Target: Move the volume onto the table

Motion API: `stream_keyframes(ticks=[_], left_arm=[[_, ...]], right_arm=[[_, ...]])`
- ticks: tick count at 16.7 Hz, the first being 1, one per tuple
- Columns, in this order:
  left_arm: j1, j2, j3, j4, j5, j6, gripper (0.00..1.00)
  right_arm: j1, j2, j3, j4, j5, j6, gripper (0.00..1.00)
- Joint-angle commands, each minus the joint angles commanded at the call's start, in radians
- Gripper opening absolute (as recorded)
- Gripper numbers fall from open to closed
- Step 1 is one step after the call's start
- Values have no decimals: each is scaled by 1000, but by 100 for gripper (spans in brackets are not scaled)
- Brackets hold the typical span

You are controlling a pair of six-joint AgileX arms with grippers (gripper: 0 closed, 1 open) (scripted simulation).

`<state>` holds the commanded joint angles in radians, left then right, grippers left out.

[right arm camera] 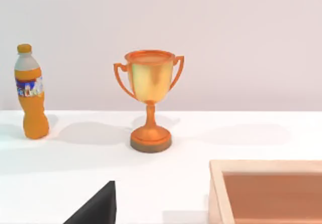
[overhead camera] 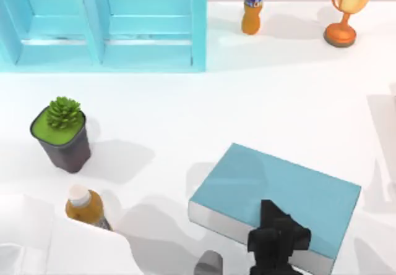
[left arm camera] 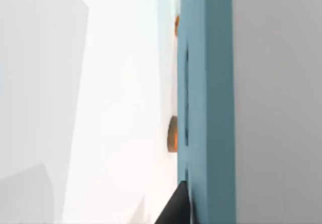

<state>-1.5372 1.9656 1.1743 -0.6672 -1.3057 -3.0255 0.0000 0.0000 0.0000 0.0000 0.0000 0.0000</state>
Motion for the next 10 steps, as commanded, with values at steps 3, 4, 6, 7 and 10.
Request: stream_keyframes(ticks=[3,4,6,7,10], left_arm=[[-3,4,0,-5,1,-7,0],[-3,4,0,-5,1,-7,0],[1,4,-2,-1,5,-1,0],[0,4,-2,-5,5,-3,0],[-10,10,10,-47,3,-42,0]], right_arm=[[0,0,0,0,0,0,100],[0,0,0,0,0,0,100],[0,0,0,0,0,0,100],[0,0,0,0,0,0,100],[0,0,0,0,0,0,100]])
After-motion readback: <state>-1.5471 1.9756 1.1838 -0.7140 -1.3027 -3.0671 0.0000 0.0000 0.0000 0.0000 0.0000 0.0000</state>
